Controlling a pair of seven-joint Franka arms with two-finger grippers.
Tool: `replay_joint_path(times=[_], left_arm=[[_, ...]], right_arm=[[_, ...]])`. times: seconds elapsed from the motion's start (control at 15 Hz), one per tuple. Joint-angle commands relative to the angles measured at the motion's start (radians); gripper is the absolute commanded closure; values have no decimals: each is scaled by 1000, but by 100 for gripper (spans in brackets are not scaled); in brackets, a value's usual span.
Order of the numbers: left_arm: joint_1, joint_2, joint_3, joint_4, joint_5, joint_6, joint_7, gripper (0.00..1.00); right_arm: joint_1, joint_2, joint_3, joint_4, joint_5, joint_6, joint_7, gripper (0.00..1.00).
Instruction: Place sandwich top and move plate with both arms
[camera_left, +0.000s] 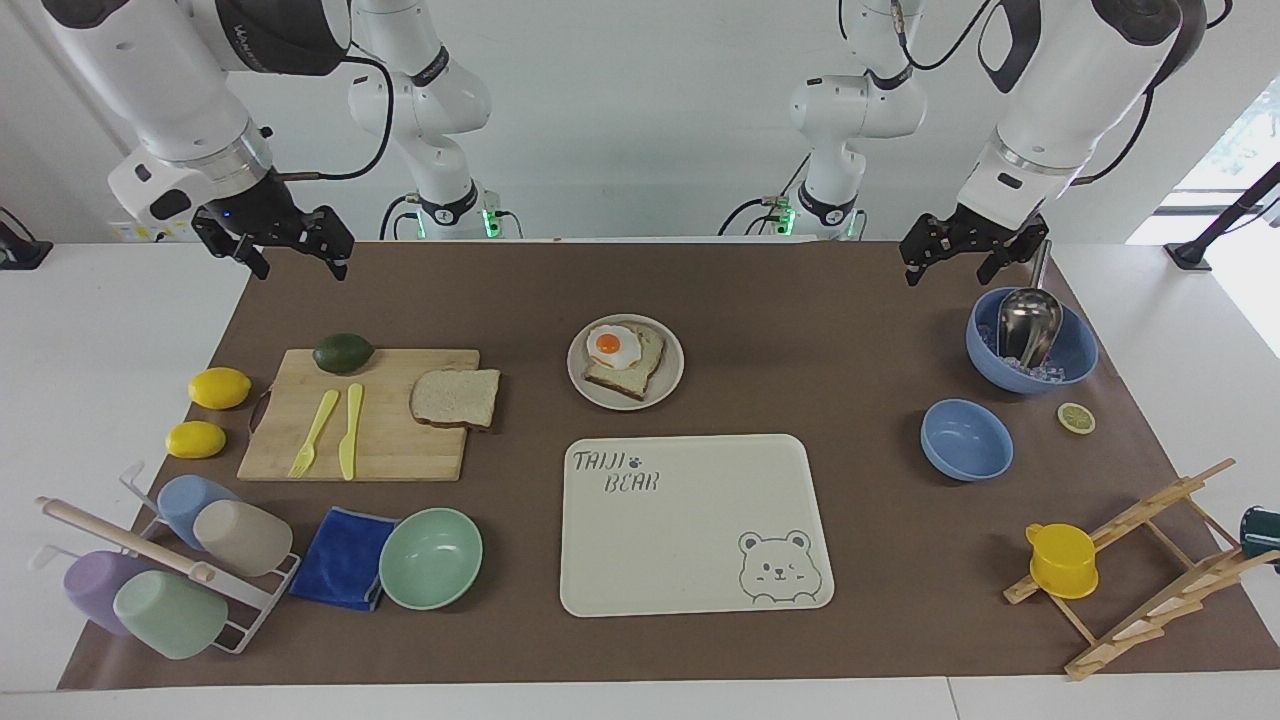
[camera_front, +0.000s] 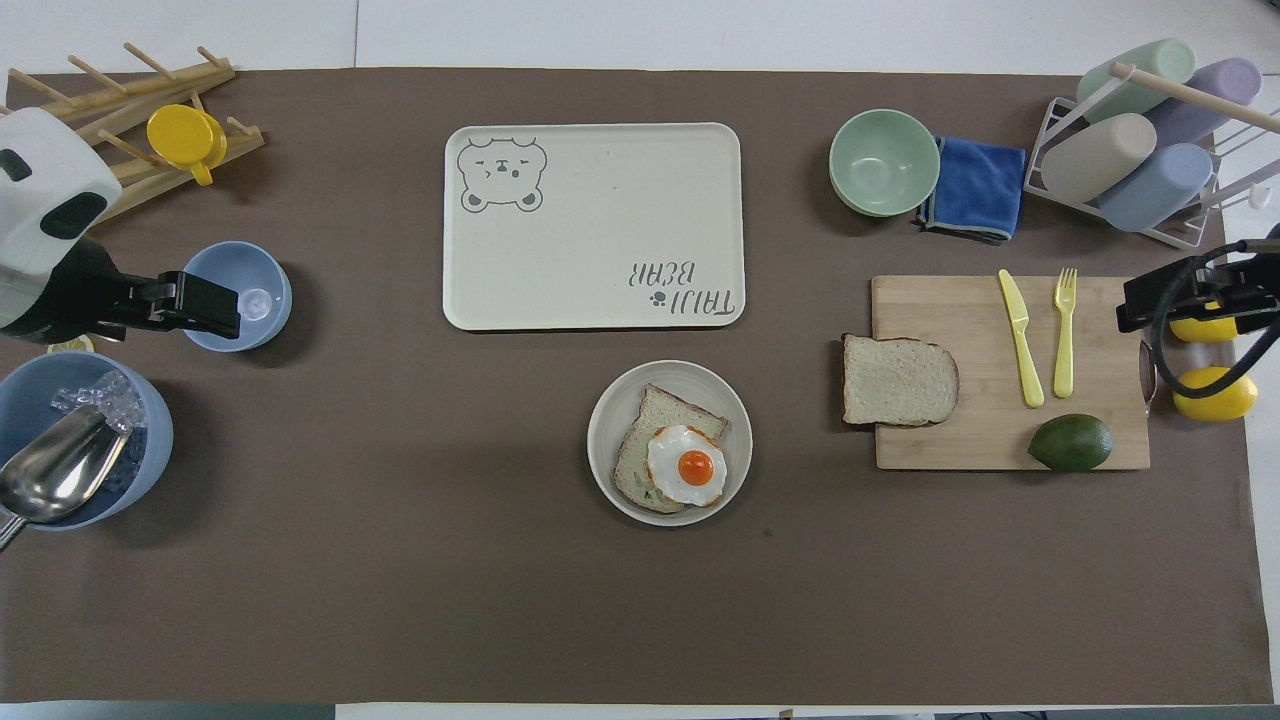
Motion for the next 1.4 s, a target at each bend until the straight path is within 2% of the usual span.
replay_joint_path(times=[0.0, 0.27, 0.4, 0.53, 0.6, 0.67, 0.8, 0.93, 1.07, 1.13, 1.2, 1.33], left_arm=[[16, -13, -7, -8, -1, -2, 7, 0], [16, -13, -7, -8, -1, -2, 7, 0], [16, -13, -7, -8, -1, -2, 7, 0], [16, -13, -7, -8, -1, -2, 7, 0], [16, -13, -7, -8, -1, -2, 7, 0], [16, -13, -7, -8, -1, -2, 7, 0], [16, -13, -7, -8, -1, -2, 7, 0], [16, -13, -7, -8, -1, -2, 7, 0], [16, -13, -7, -8, -1, -2, 7, 0], [16, -13, -7, -8, -1, -2, 7, 0], [16, -13, -7, -8, -1, -2, 7, 0], [16, -13, -7, -8, -1, -2, 7, 0]], right_arm=[[-8, -13, 6, -12, 16, 13, -24, 0], [-8, -14, 7, 16, 25, 2, -29, 0], [-9, -19, 44, 16, 15, 2, -21, 0], [-5, -34, 61, -21, 15, 16, -7, 0], [-5, -49, 101, -51, 3, 36, 16, 0], [-5, -60, 145, -92, -63, 74, 63, 0], [-8, -45, 201, -136, -131, 106, 129, 0], [16, 32, 236, -139, -199, 119, 201, 0], [40, 130, 346, -143, -353, 117, 389, 0], [38, 176, 389, -145, -387, 123, 478, 0], [41, 225, 408, -145, -410, 138, 549, 0], [108, 346, 437, -136, -550, 137, 660, 0]])
